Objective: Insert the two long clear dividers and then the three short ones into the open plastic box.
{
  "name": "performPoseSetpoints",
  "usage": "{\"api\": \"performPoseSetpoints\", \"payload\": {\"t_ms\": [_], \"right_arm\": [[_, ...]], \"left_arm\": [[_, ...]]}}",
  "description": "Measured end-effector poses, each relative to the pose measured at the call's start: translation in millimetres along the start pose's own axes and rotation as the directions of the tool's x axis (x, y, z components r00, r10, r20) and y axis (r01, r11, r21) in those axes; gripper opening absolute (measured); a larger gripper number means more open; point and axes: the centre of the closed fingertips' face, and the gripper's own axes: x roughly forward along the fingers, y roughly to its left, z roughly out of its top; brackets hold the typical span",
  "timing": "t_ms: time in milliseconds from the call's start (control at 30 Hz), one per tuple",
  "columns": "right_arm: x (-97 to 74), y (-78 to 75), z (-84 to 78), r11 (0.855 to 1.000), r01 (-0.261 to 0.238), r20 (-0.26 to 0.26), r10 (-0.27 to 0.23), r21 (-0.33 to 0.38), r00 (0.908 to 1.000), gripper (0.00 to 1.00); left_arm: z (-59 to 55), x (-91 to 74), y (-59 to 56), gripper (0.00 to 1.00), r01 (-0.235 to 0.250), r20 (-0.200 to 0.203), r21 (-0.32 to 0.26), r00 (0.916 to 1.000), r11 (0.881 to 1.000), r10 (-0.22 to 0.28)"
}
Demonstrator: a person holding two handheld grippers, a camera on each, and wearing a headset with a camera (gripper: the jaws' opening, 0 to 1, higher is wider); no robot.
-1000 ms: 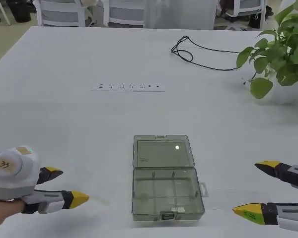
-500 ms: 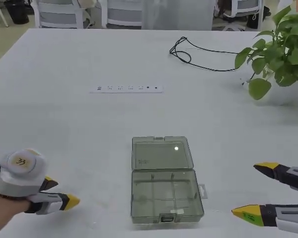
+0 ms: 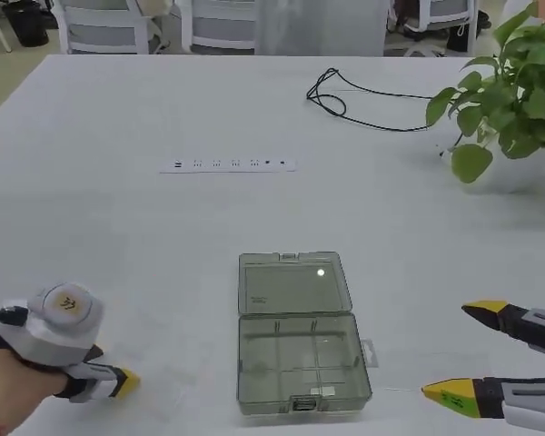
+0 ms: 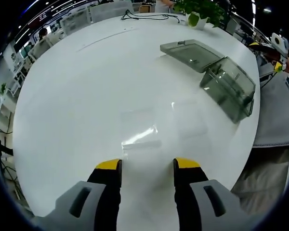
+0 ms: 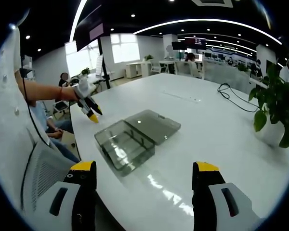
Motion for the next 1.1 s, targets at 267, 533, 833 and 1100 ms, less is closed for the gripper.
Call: {"api": "performPoseSetpoints", "payload": {"t_ms": [267,533,833,1100], "right_arm": [[1.5,0.2,-0.2,1.000,-0.001,-0.002,0.001,0.002,1.0000,0.82],[2.1,-0.3,1.3,1.000,0.001,0.001,-0.001,0.001,1.0000,0.82],[1.3,-0.6,-1.1,1.000,0.003,-0.001,-0.003,0.003,1.0000,0.82],[1.2,-0.5,-2.8,1.000,0.003,-0.002,-0.003,0.005,1.0000,0.82]], "left_arm": [[0.5,-1.2,0.5,0.37,-0.024,-0.034,0.007,0.9991,1.000,0.024],[1.0,-0.8,4.7,0.34,-0.030,-0.057,-0.013,0.9979,0.999,0.029],[1.8,1.5,6.3,0.33,-0.029,-0.092,-0.016,0.9954,0.999,0.027],[1.7,3.1,7.4,0.32,-0.018,-0.122,-0.002,0.9923,1.000,0.018]]}}
